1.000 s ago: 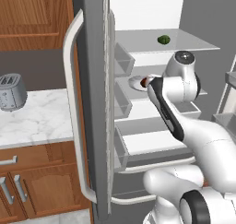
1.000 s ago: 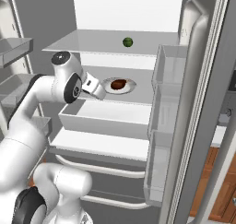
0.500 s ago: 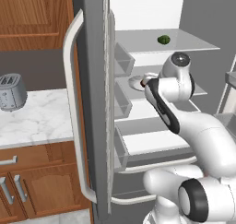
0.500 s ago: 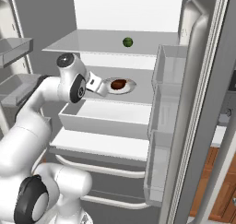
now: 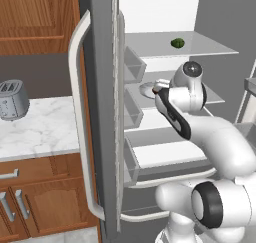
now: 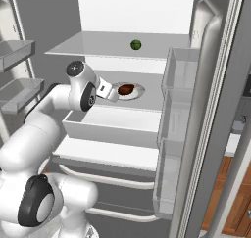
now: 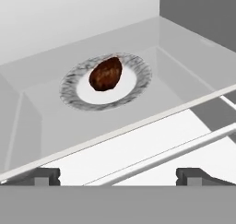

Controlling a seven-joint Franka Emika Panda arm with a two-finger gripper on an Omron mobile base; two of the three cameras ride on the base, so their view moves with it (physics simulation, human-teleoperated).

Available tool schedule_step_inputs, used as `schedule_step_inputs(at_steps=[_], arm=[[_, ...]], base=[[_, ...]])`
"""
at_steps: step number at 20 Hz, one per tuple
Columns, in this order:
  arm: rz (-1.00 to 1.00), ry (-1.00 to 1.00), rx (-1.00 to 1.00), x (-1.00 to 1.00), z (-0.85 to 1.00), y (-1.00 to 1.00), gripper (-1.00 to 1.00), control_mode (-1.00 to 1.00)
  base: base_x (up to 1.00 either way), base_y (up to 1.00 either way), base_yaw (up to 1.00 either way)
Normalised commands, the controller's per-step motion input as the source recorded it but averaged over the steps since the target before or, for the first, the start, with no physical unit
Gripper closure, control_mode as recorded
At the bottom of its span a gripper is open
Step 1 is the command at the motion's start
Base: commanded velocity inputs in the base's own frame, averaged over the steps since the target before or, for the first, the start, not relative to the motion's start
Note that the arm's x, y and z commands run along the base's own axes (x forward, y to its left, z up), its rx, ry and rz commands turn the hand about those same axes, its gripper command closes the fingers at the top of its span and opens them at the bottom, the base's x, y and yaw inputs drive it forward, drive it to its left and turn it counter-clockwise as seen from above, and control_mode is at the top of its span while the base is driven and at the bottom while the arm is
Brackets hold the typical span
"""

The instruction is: Transport the steak from the fridge to the microwave and turn on the microwave.

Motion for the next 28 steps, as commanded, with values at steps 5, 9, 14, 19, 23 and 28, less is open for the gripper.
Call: schedule_step_inputs(at_steps=[5,9,14,19,23,28], arm=[[0.0,0.0,0.0,0.25,0.0,-0.09,-1.0,-1.0],[0.0,0.0,0.0,0.25,0.0,-0.04,-1.0,-1.0],[0.0,0.0,0.0,0.27,0.0,0.0,-1.0,-1.0],[0.0,0.0,0.0,0.27,0.0,-0.01,-1.0,-1.0],[0.0,0.0,0.0,0.25,0.0,-0.03,-1.0,-1.0],[0.0,0.0,0.0,0.27,-0.04,-0.01,-1.0,-1.0]], base=[[0.0,0.0,0.0],[0.0,0.0,0.0],[0.0,0.0,0.0],[0.0,0.0,0.0],[0.0,0.0,0.0],[0.0,0.0,0.0]])
